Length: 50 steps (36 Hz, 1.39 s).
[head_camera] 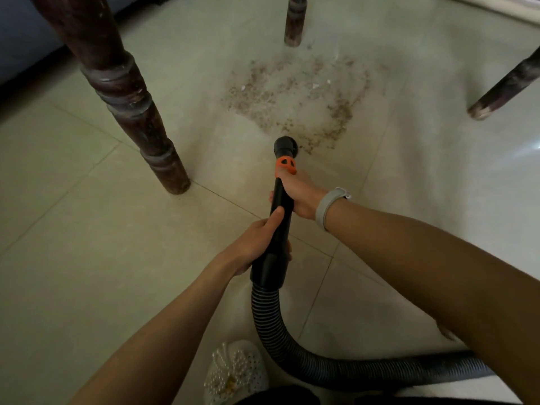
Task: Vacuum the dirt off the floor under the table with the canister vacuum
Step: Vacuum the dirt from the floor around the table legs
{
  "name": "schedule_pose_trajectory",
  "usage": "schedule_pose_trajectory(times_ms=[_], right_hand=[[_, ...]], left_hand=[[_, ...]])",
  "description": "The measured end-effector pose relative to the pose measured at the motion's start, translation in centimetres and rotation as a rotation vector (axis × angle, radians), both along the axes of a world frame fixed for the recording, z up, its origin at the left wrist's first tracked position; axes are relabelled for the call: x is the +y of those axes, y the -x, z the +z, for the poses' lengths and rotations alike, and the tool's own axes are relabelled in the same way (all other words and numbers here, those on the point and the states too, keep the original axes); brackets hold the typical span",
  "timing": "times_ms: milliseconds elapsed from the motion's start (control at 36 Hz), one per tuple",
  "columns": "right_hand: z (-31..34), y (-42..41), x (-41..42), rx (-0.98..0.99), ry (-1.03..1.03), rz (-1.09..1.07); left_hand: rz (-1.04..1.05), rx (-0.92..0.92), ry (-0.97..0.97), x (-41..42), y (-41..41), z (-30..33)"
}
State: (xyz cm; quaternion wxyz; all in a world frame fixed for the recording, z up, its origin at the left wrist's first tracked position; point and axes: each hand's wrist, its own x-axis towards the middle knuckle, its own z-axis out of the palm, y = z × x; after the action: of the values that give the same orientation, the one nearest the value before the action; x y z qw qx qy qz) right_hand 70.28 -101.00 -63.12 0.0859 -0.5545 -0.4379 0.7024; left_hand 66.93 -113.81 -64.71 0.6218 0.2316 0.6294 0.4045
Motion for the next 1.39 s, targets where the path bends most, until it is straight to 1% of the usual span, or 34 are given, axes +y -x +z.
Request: schedule_pose_trajectory(times_ms=[83,278,472,750,833,1028,1167,1250,1389], right_hand=[[0.0,-1.6,0.7,0.02,0.02,-0.058],[0.6,-5.2,3.4,0.028,0.065,-0.162],[0.2,-4.7,3.5,-0.006,0.071,-0.147],[0.5,-4.0,3.9,-0.023,0.045,-0.132],[0.6,-4.1,4.2,0.005,0.074,-0.132],[-0.8,-3.5,3.7,0.079,0.121,-0.147],[-1.8,-1.9,3.3,-0.001,0.147,-0.164],[-1.9,-1.4,3.4,-0.032,0.149,-0.169],[-1.7,-1.6,3.5,-0.027,0.117,-0.169]], left_hand=[[-0.052,0.034,-0.017,0.5,-0.9,0.2],[-0.1,0.033,-0.032,3.0,-3.2,1.0],[-0.117,0.079,-0.042,2.9,-3.0,0.5],[-0.093,0.091,-0.057,3.7,-2.9,0.8],[-0.072,0.128,-0.053,4.1,-3.0,0.8],[-0.029,0.322,-0.043,3.4,-2.6,-0.5],[-0.046,0.469,-0.026,2.8,-2.6,-1.7],[-0.063,0.481,-0.023,2.9,-2.3,-2.0],[-0.075,0.464,-0.046,3.4,-1.8,-1.9]])
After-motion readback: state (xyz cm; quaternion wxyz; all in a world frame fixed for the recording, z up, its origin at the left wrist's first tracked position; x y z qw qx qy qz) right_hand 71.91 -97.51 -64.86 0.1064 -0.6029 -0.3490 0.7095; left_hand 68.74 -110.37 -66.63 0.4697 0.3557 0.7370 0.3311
